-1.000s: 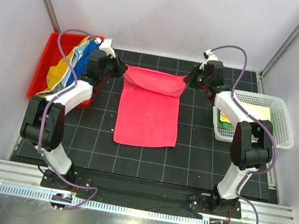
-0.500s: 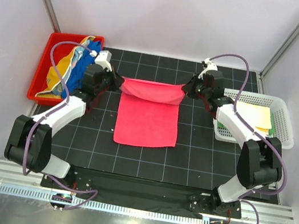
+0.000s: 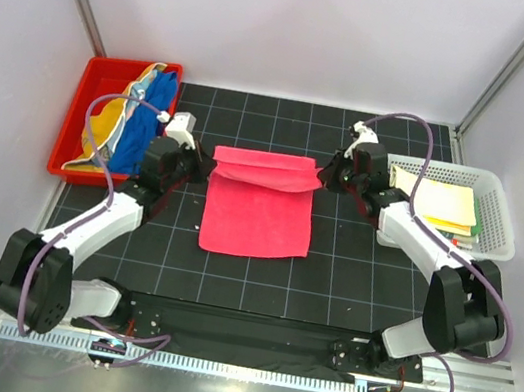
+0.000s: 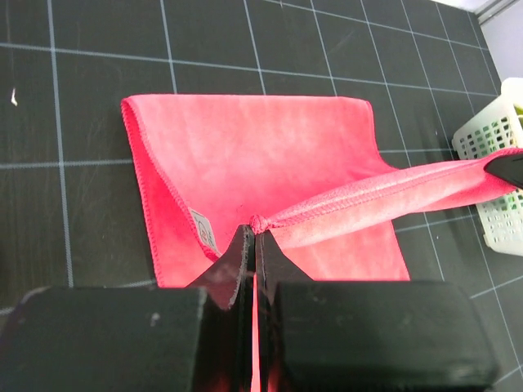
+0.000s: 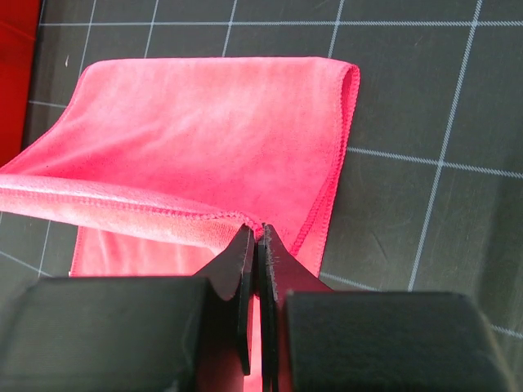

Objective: Fold and stack the towels
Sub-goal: Fold the towel

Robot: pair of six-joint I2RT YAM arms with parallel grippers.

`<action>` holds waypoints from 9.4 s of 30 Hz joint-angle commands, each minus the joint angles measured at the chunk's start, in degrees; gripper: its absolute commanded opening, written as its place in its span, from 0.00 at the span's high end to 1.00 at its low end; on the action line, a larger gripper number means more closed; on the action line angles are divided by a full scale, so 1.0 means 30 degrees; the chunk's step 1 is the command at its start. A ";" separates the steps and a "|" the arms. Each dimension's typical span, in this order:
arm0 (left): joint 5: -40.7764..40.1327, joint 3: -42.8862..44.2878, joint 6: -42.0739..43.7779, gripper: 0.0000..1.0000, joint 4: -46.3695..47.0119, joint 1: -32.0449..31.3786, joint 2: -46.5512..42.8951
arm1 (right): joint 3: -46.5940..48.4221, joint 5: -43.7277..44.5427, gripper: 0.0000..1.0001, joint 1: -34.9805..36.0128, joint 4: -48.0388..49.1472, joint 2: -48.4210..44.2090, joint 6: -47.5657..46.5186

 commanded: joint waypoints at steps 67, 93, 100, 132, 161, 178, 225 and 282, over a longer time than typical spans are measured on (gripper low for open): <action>-0.0355 -0.6794 -0.3553 1.00 -0.1542 -0.1728 -0.3298 | -0.5468 0.1995 0.99 0.2347 -0.0338 -0.1025 0.1960; -0.1058 -0.5503 -0.3728 1.00 -0.5323 -0.1757 -0.6843 | -0.4498 0.2553 0.99 0.2494 -0.2654 -0.3281 0.1550; -0.0560 -0.6412 -0.4169 0.99 -0.4707 -0.1757 -0.5935 | -0.5496 0.2317 0.99 0.2727 -0.1863 -0.2256 0.1813; -0.1057 -0.5830 -0.5078 0.70 -0.5939 -0.1787 -0.7288 | -0.5353 0.2639 0.56 0.2962 -0.3094 -0.4367 0.2077; 0.3219 -0.2546 -0.2646 0.82 -0.4238 -0.2430 0.2767 | -0.4822 0.2200 0.70 0.3079 -0.1598 -0.0408 0.2166; 0.2605 -0.3600 -0.2851 0.84 -0.5174 -0.3046 0.1391 | -0.6082 0.0969 0.83 0.3314 -0.2037 -0.2312 0.1815; -0.3397 -0.1525 -0.4111 0.81 -0.7635 -0.3310 -0.1163 | -0.4661 0.4045 0.62 0.3051 -0.3444 -0.3785 0.2168; -0.1732 1.1223 -0.1591 1.00 -0.8778 0.1787 1.2230 | 1.0850 0.0940 0.64 -0.0172 -0.4294 1.2101 -0.0705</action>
